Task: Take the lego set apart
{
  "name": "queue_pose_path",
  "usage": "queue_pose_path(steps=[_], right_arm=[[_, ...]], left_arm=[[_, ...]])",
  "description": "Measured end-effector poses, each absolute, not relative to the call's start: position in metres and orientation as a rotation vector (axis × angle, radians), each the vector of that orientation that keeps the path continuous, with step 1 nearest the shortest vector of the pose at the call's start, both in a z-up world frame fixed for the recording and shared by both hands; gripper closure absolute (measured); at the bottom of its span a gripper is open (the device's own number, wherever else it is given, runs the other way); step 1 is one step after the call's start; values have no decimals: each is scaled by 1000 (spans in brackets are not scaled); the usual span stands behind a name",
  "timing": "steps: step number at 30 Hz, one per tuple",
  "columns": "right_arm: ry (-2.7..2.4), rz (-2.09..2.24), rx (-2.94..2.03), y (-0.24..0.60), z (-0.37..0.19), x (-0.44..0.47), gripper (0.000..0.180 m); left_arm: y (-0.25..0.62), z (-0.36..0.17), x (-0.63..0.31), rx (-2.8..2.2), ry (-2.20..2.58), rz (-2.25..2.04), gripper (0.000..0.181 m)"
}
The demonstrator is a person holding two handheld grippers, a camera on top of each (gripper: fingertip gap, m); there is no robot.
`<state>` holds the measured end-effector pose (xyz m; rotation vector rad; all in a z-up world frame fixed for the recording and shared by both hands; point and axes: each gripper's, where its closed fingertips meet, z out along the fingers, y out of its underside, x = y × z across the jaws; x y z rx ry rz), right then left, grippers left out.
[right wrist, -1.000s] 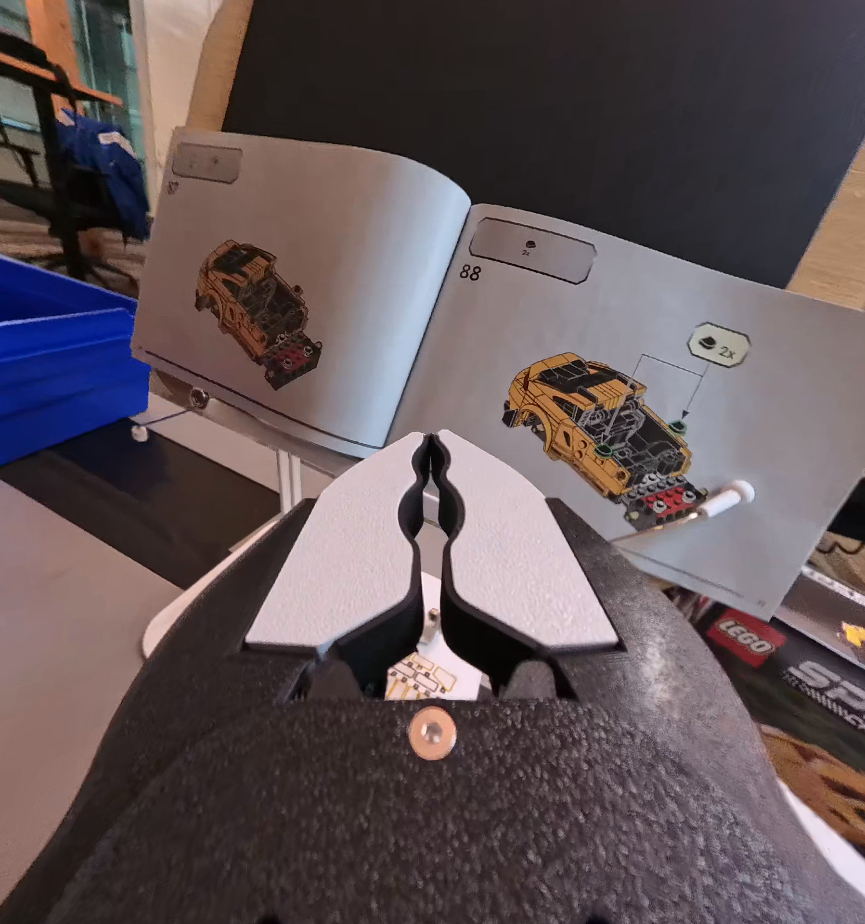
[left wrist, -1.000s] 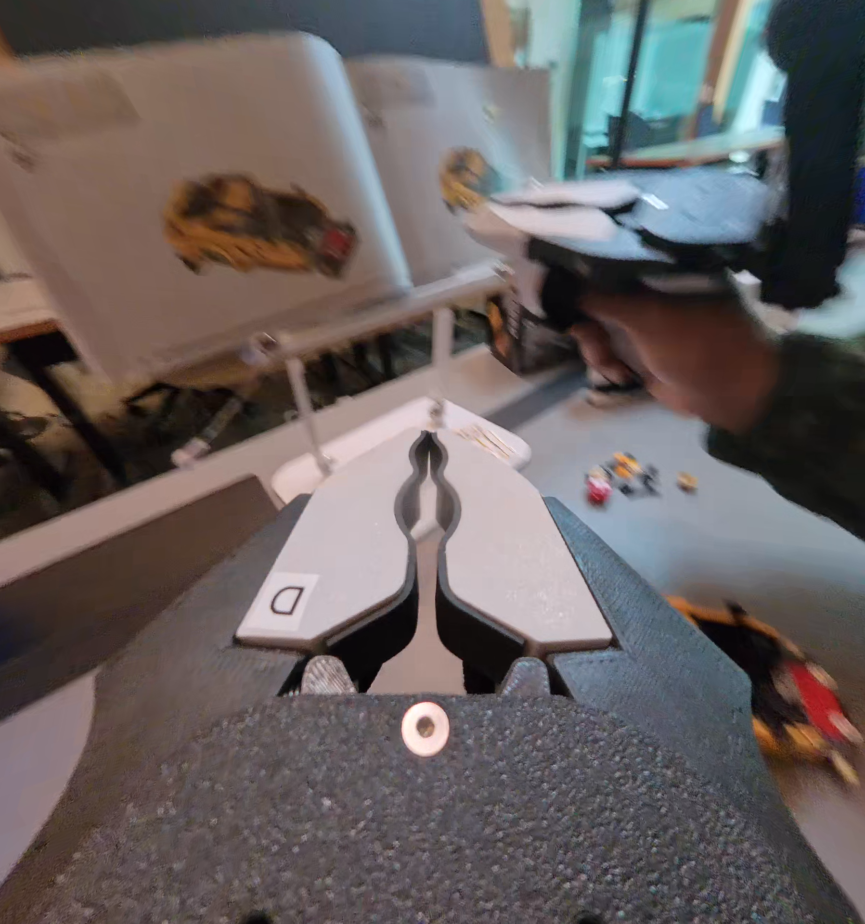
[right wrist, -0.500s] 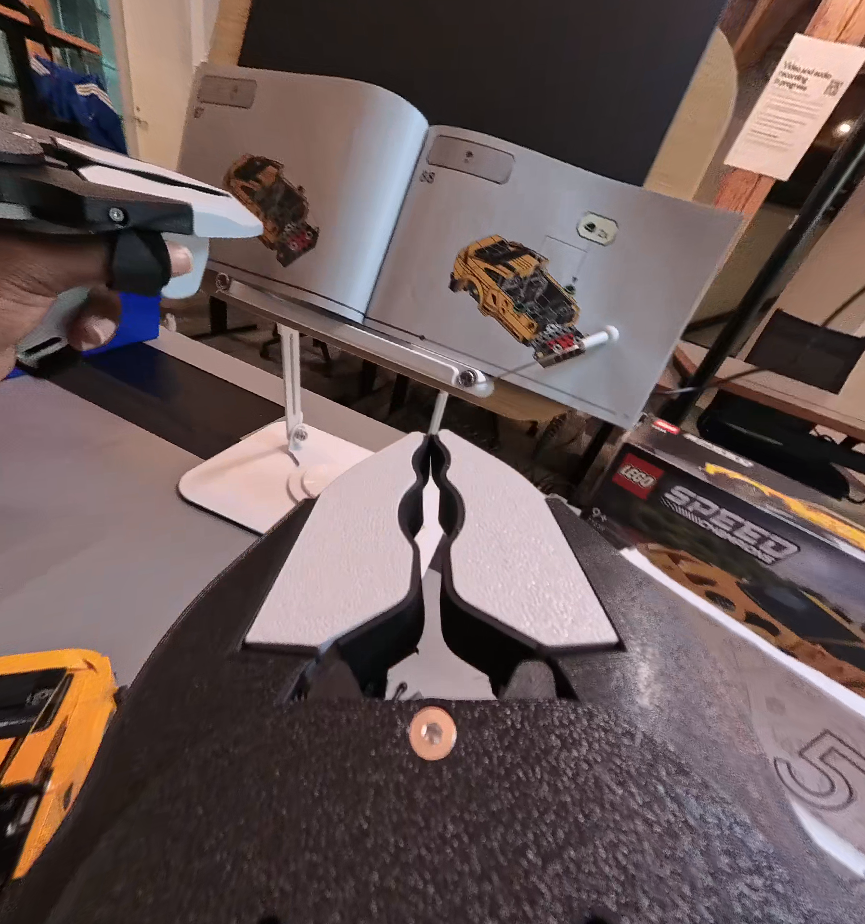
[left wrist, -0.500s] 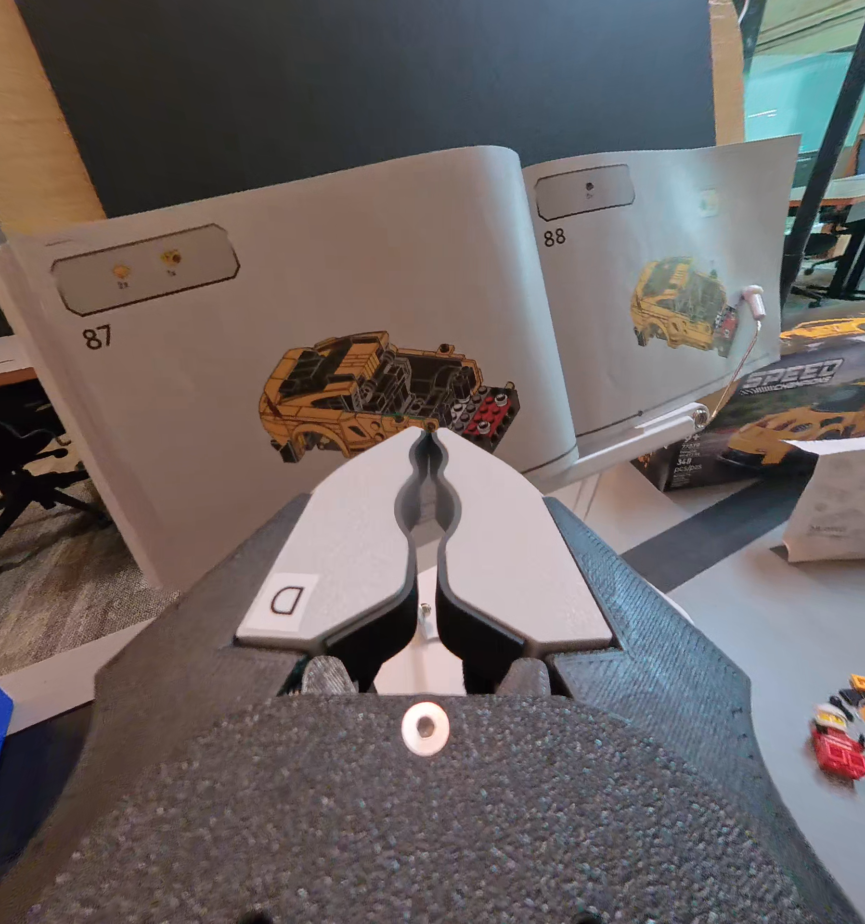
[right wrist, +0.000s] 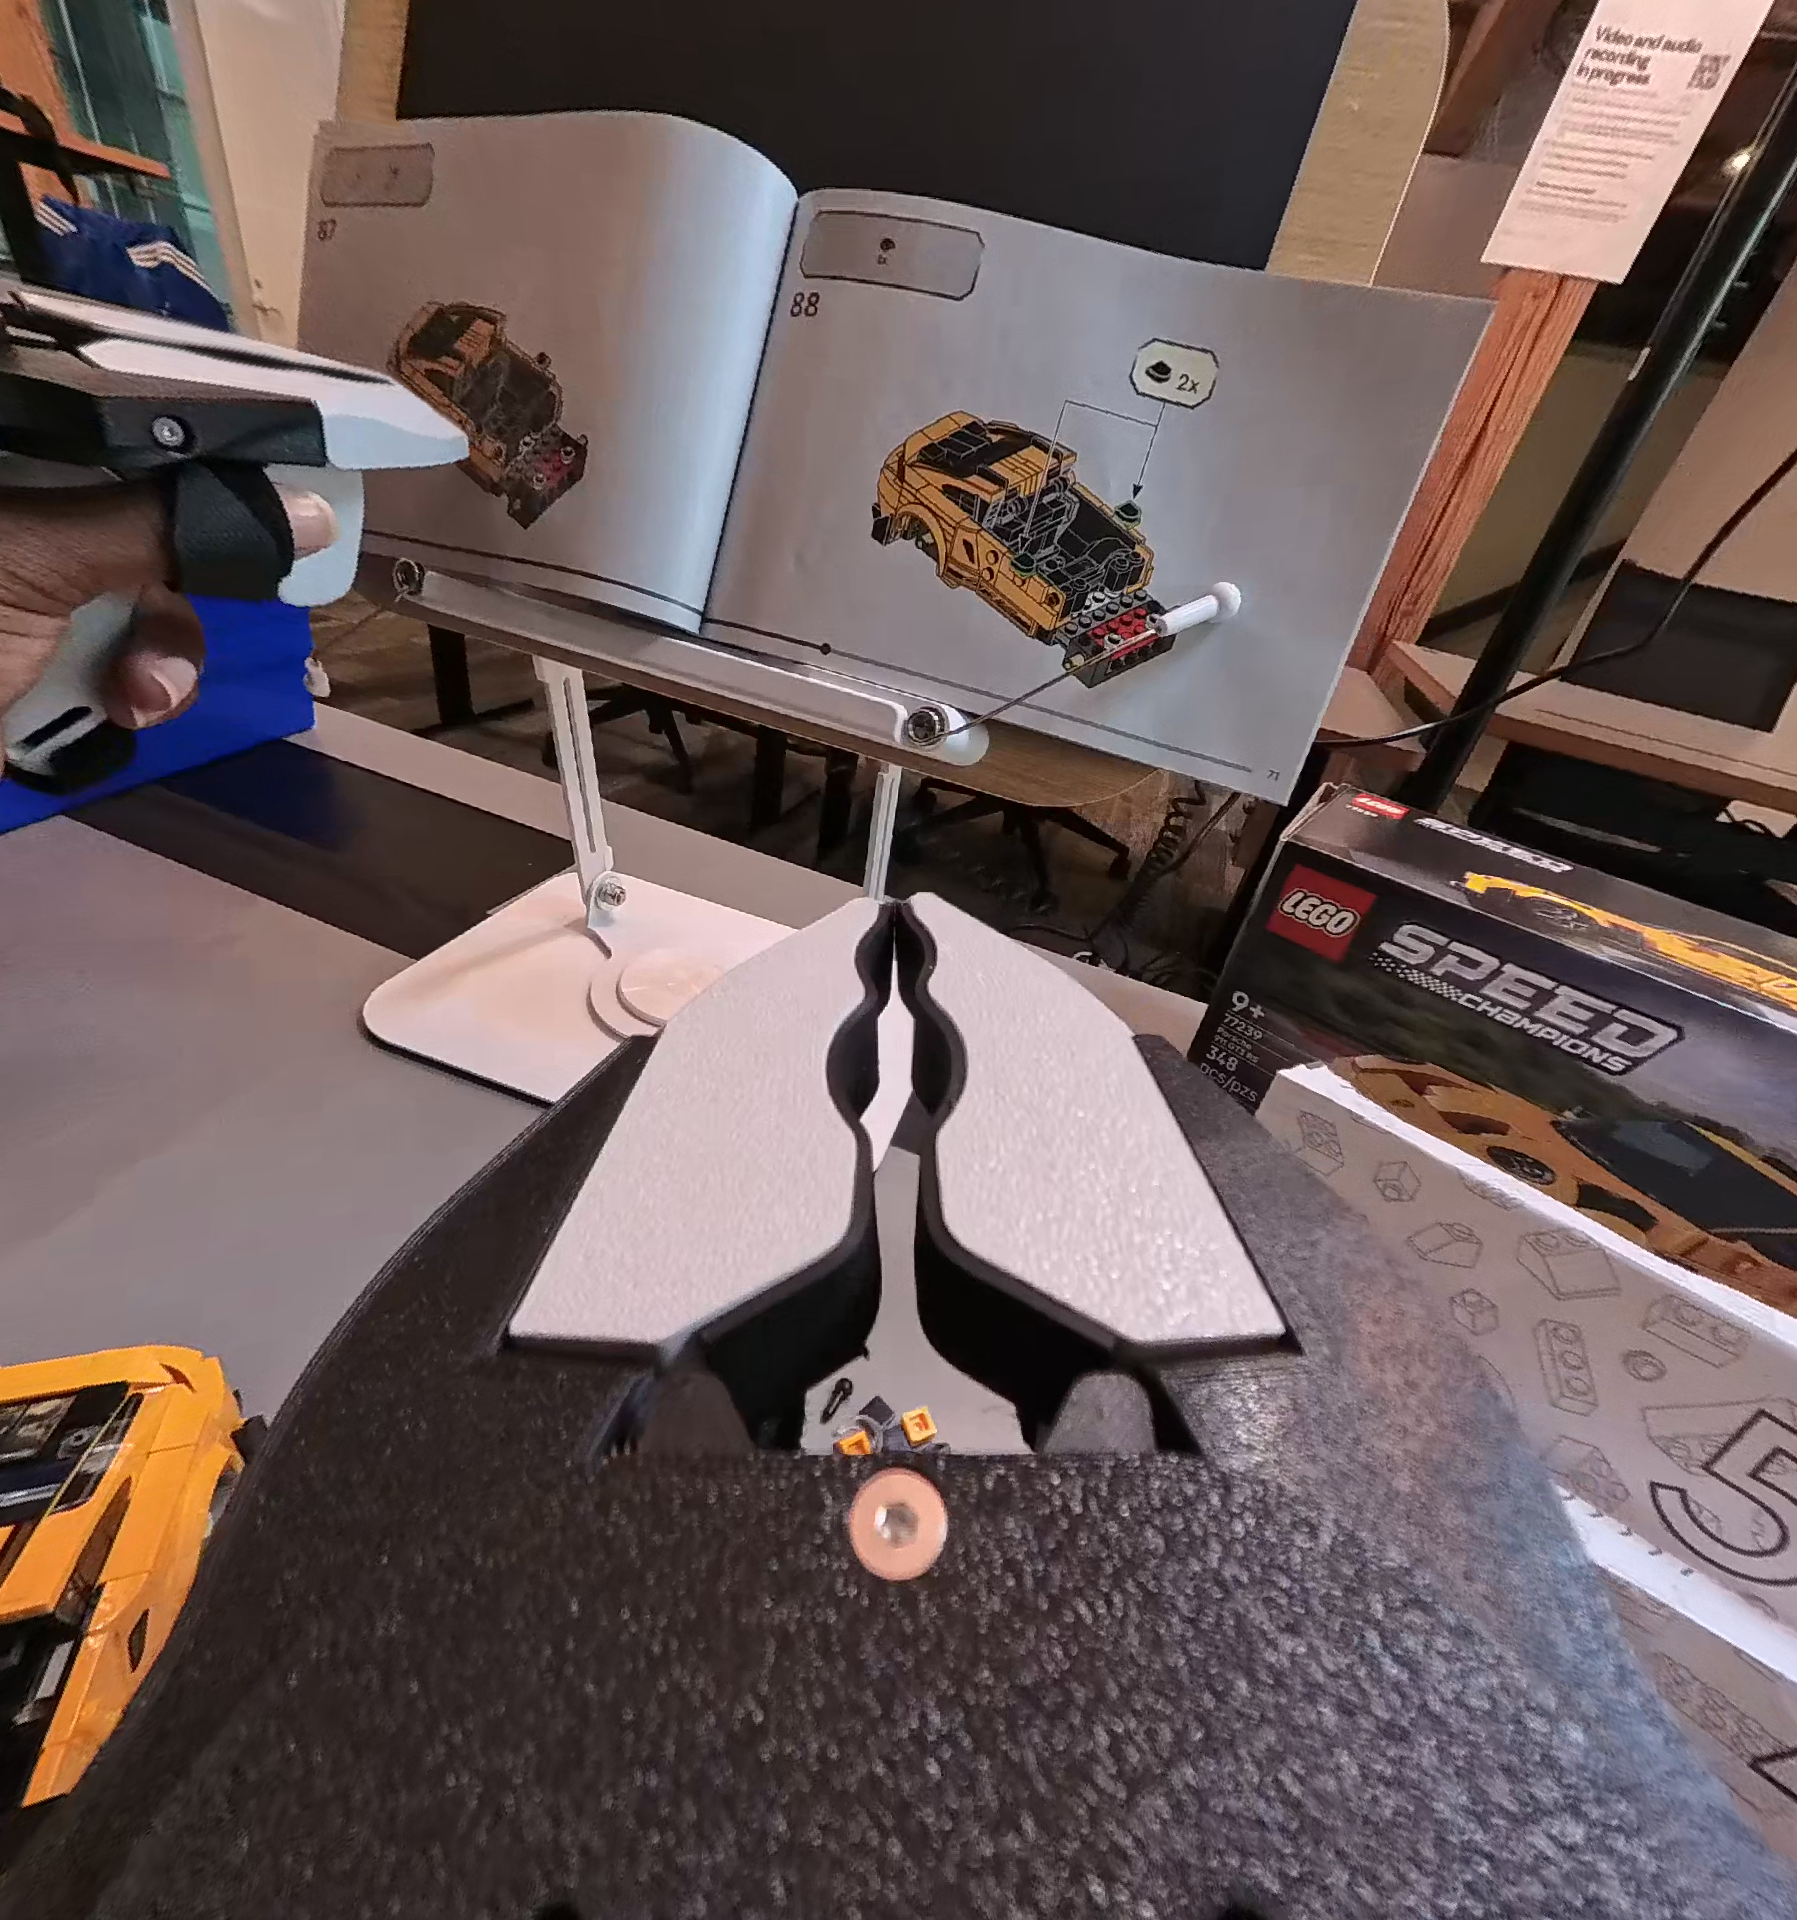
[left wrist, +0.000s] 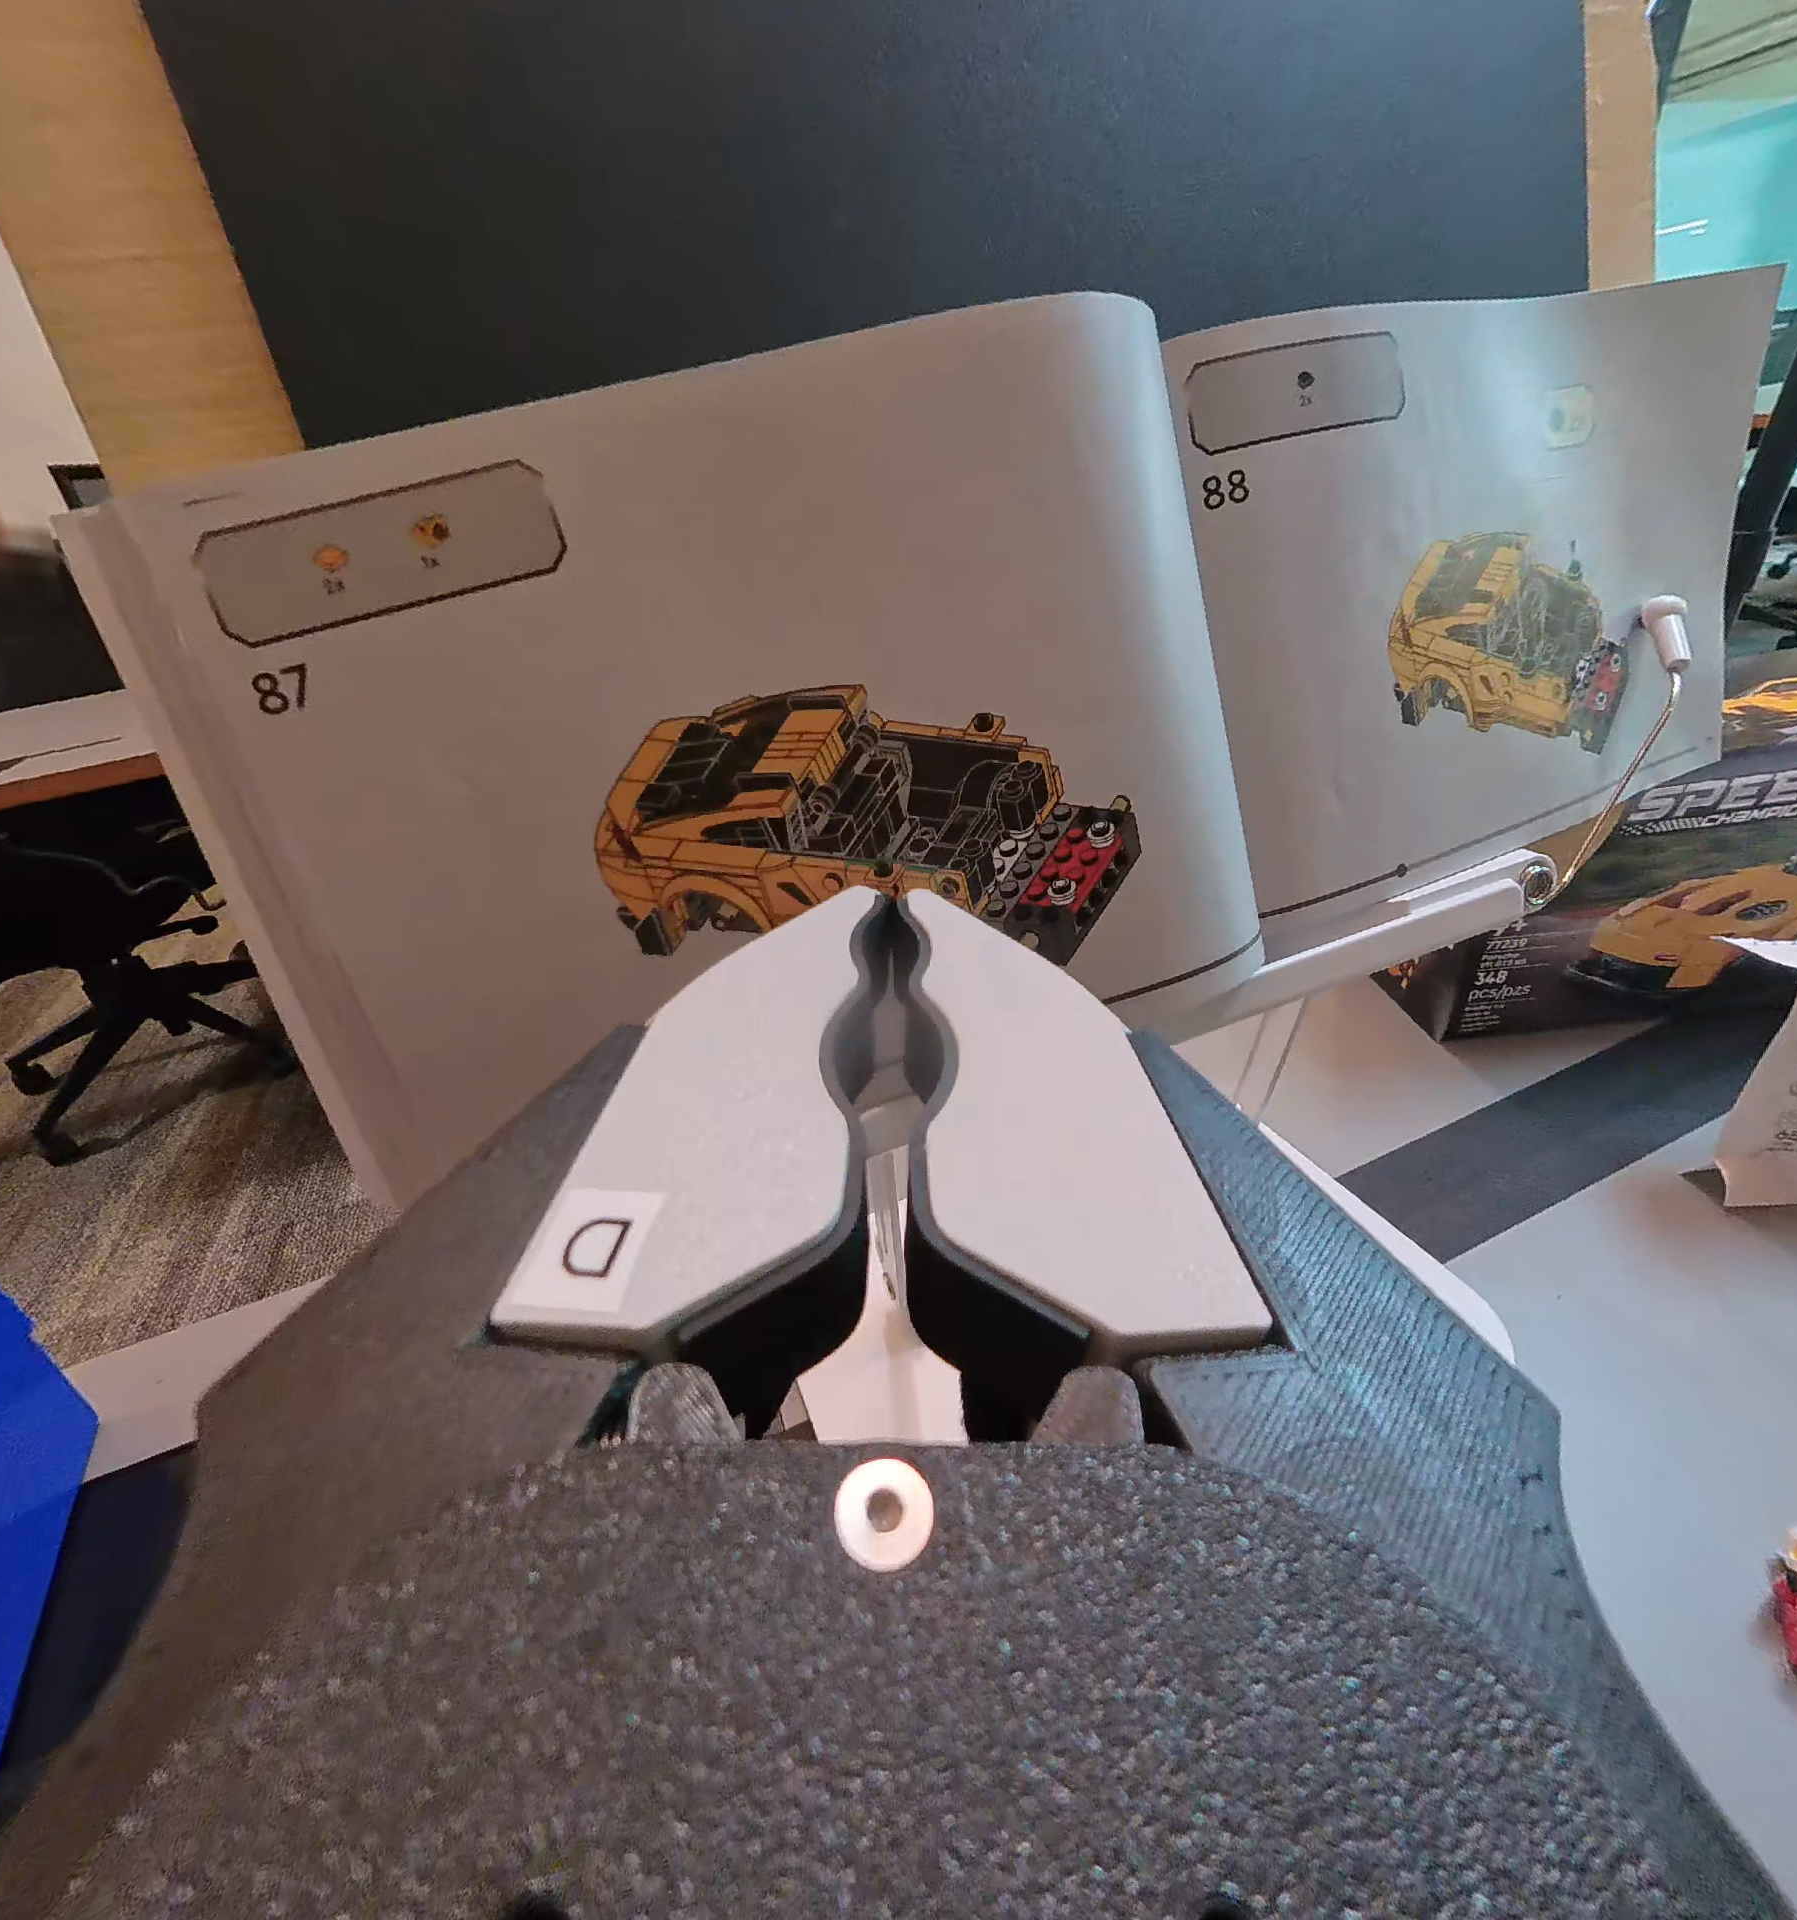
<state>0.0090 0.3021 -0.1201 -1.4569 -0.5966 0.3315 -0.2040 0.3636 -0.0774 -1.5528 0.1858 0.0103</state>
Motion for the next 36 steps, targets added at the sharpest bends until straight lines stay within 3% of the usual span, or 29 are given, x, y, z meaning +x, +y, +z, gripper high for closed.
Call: queue_pose_path(steps=[5, 14, 36], right_arm=[[-579, 339, -1456, 303, -118, 13, 179], [-564, 341, -1460, 305, -118, 19, 180], [-564, 339, -1464, 307, -121, 24, 178]], left_arm=[[361, -72, -205, -1530, 173, 22, 181], [363, -12, -259, -1457, 29, 26, 181], [362, -24, -276, -1475, -13, 43, 181]])
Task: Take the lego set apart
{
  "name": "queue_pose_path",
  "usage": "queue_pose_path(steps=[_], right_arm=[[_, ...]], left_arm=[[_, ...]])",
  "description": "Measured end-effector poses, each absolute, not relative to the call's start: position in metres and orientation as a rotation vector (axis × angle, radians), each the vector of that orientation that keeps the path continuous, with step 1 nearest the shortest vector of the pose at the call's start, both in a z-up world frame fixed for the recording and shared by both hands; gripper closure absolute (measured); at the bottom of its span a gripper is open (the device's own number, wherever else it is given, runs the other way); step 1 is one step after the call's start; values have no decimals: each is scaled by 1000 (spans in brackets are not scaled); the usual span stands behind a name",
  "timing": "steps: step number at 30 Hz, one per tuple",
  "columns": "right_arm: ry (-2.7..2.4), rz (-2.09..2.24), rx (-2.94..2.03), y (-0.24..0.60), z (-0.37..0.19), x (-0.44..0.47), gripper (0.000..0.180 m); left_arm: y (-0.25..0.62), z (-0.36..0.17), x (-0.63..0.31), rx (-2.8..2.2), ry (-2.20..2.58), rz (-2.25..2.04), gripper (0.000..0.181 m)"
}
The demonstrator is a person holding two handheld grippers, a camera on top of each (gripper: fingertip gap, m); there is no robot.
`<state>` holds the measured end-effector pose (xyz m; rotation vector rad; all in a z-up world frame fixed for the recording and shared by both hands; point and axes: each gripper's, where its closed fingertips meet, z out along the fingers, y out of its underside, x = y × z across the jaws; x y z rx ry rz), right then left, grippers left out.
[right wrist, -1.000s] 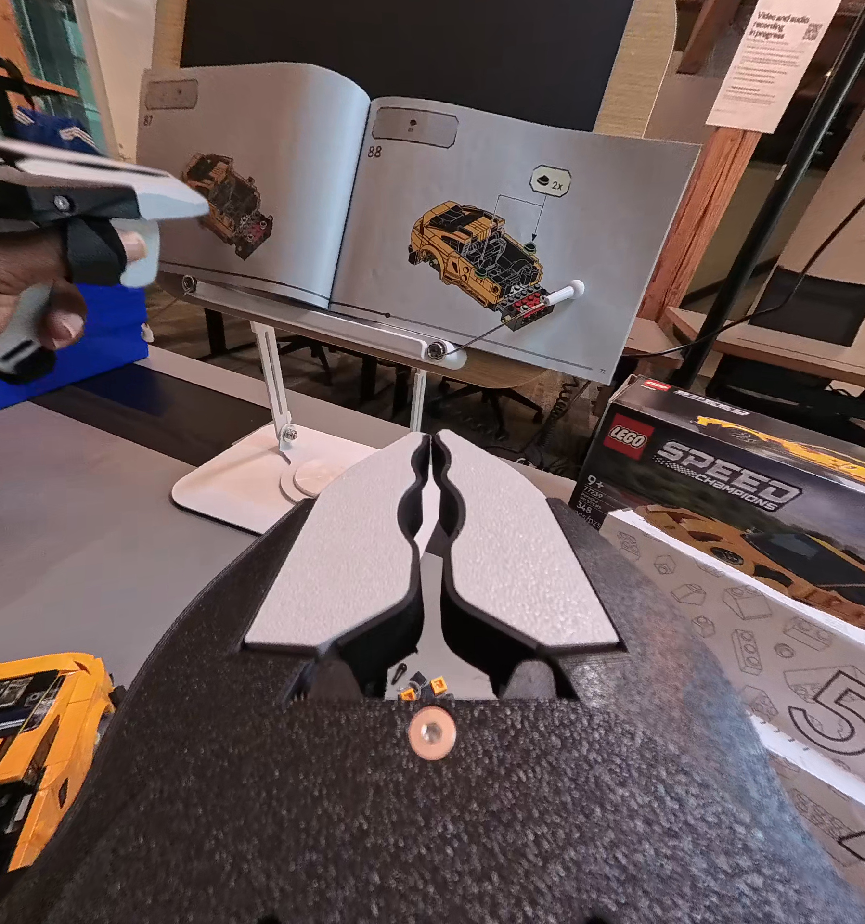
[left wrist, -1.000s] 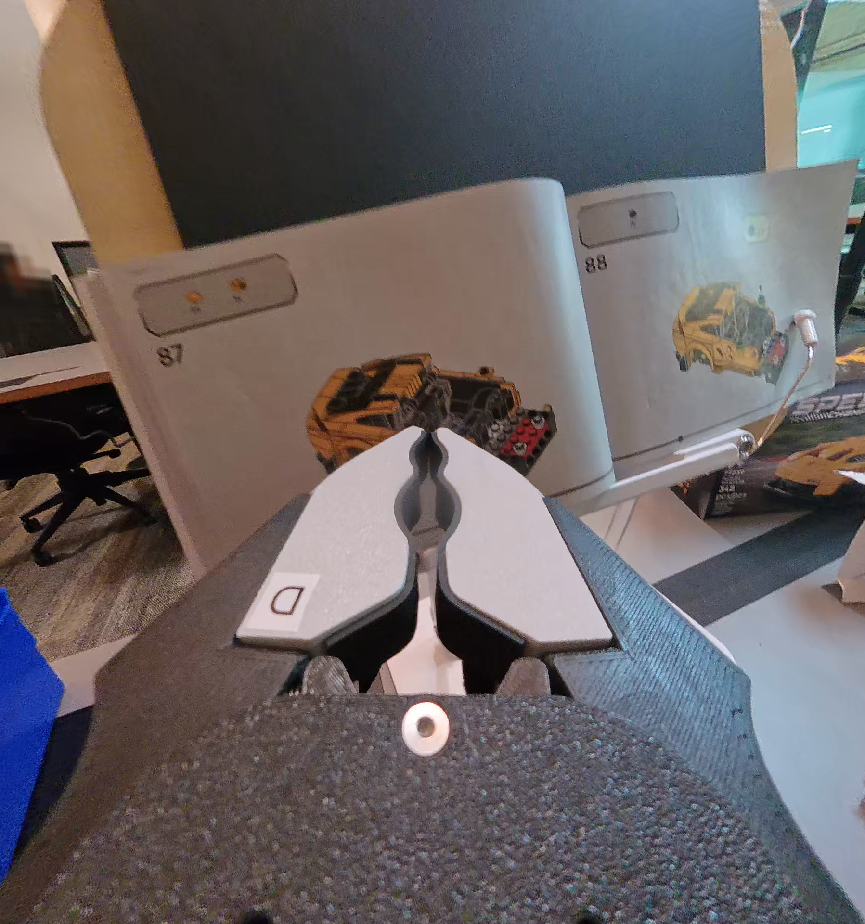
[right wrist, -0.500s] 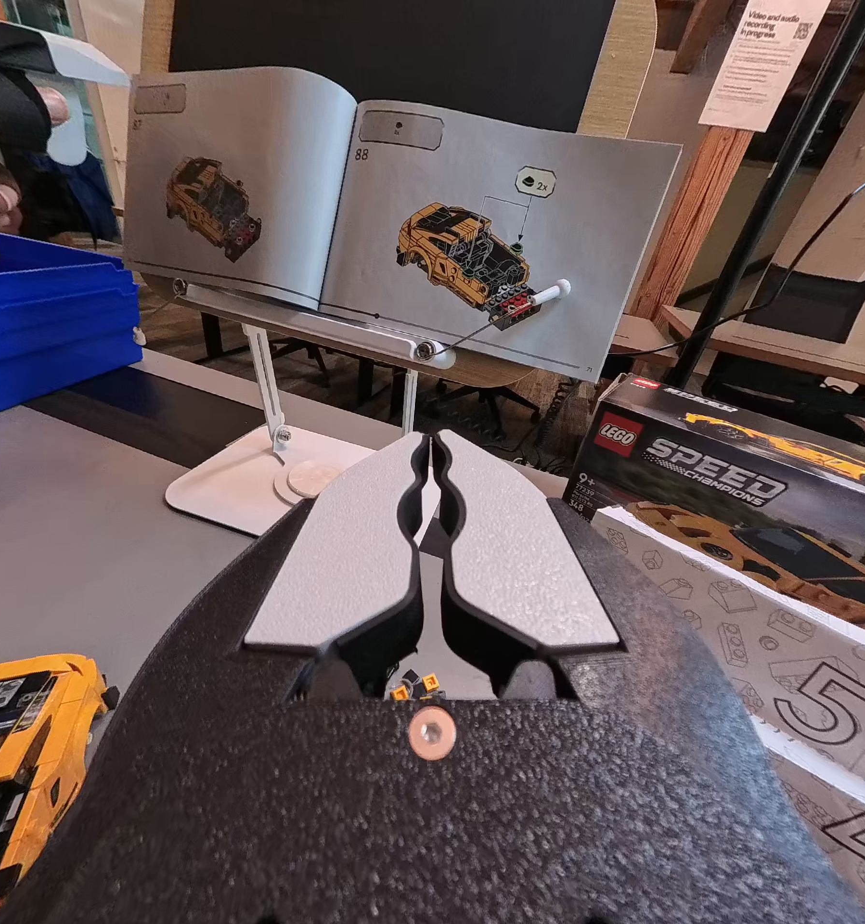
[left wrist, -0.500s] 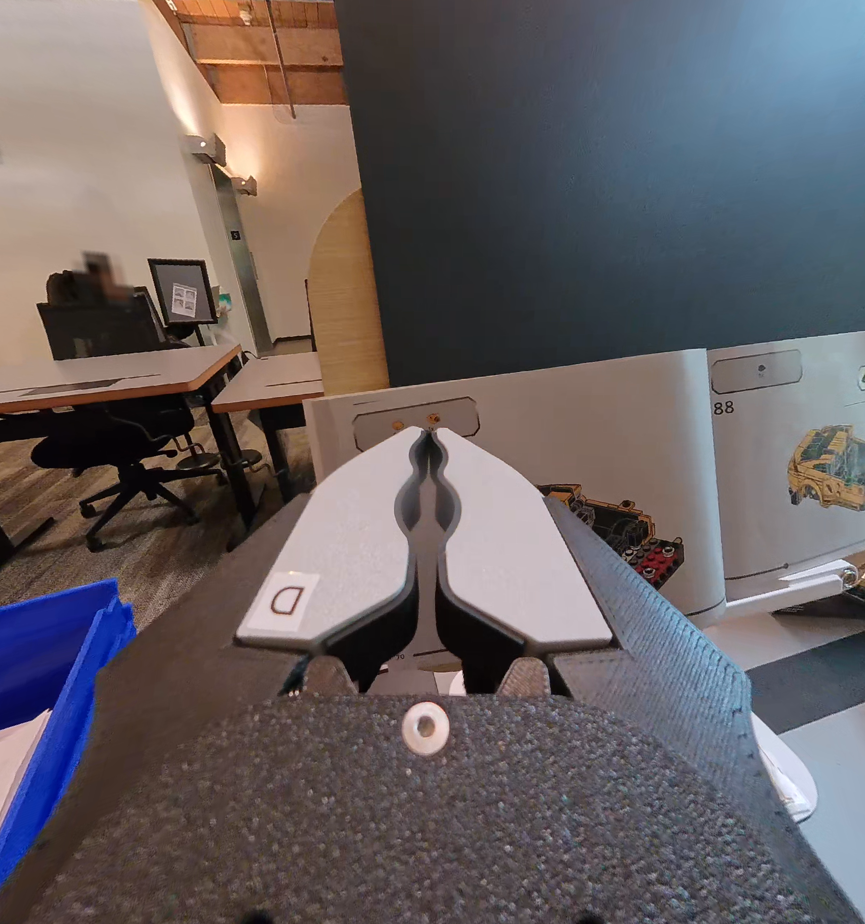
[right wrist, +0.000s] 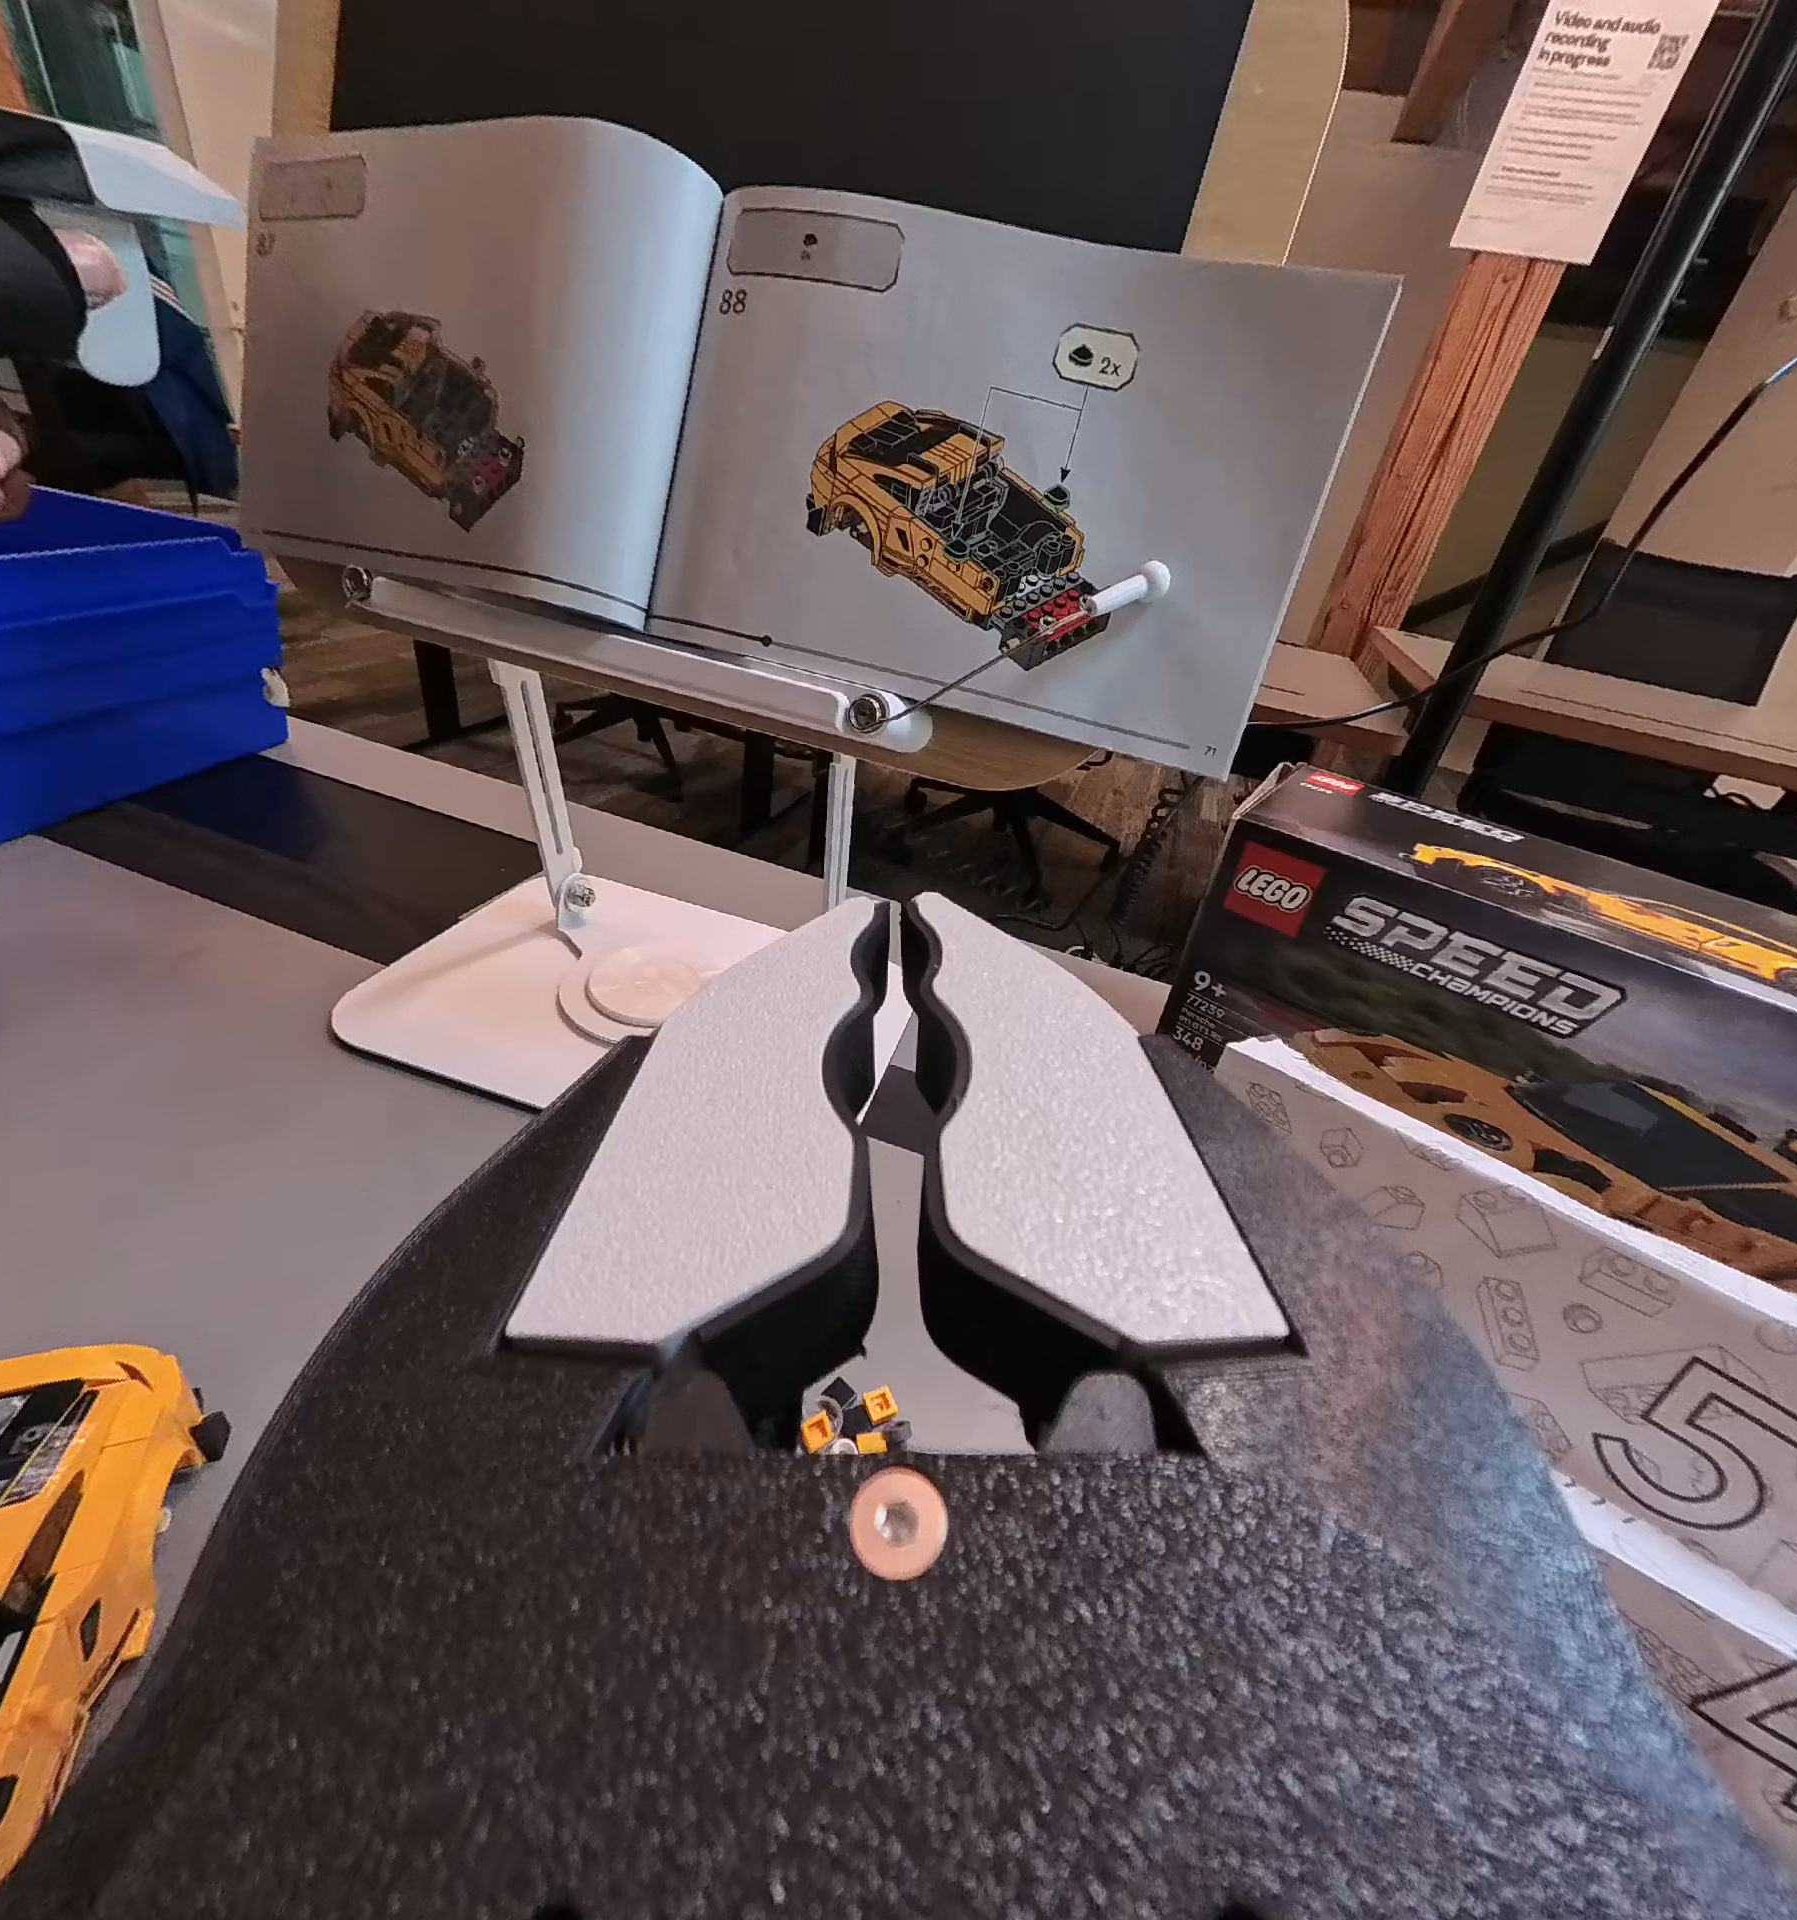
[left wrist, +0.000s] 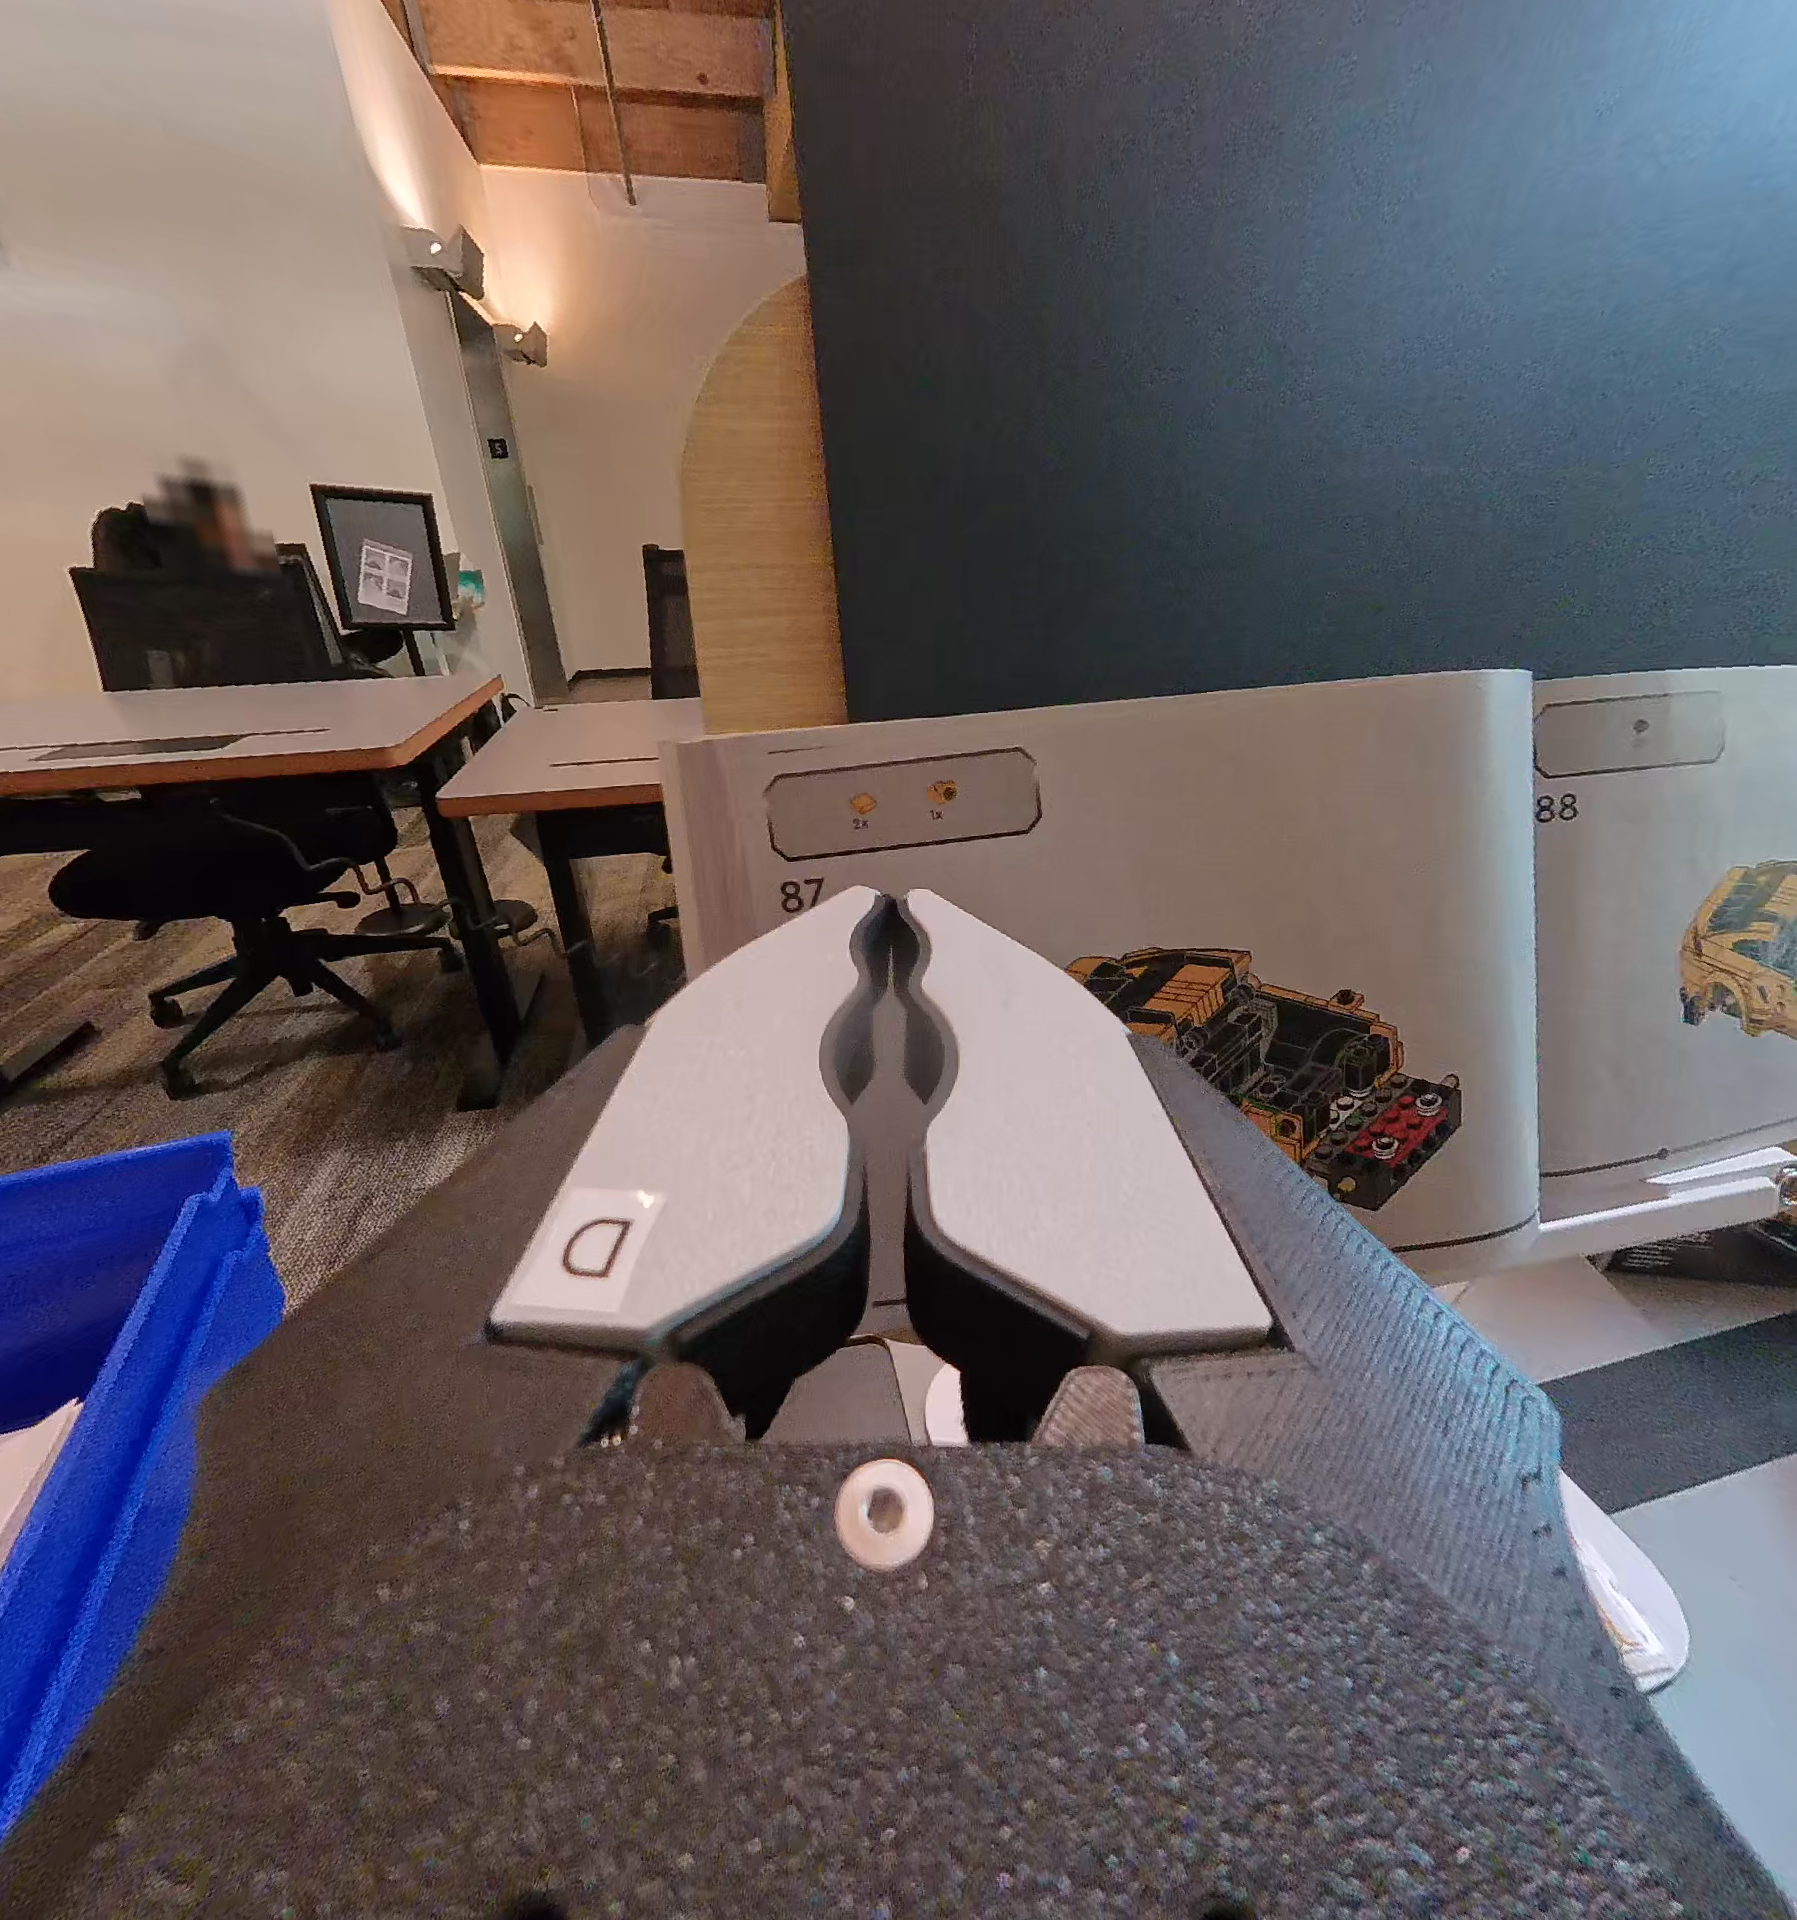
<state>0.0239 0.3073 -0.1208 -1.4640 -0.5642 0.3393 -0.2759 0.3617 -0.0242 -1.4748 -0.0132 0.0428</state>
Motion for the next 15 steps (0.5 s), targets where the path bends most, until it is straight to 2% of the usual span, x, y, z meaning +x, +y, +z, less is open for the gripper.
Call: queue_pose_path(steps=[15], right_arm=[[-569, 341, -1465, 308, -124, 23, 177]], left_arm=[[363, -16, -269, -1464, 27, 67, 181]])
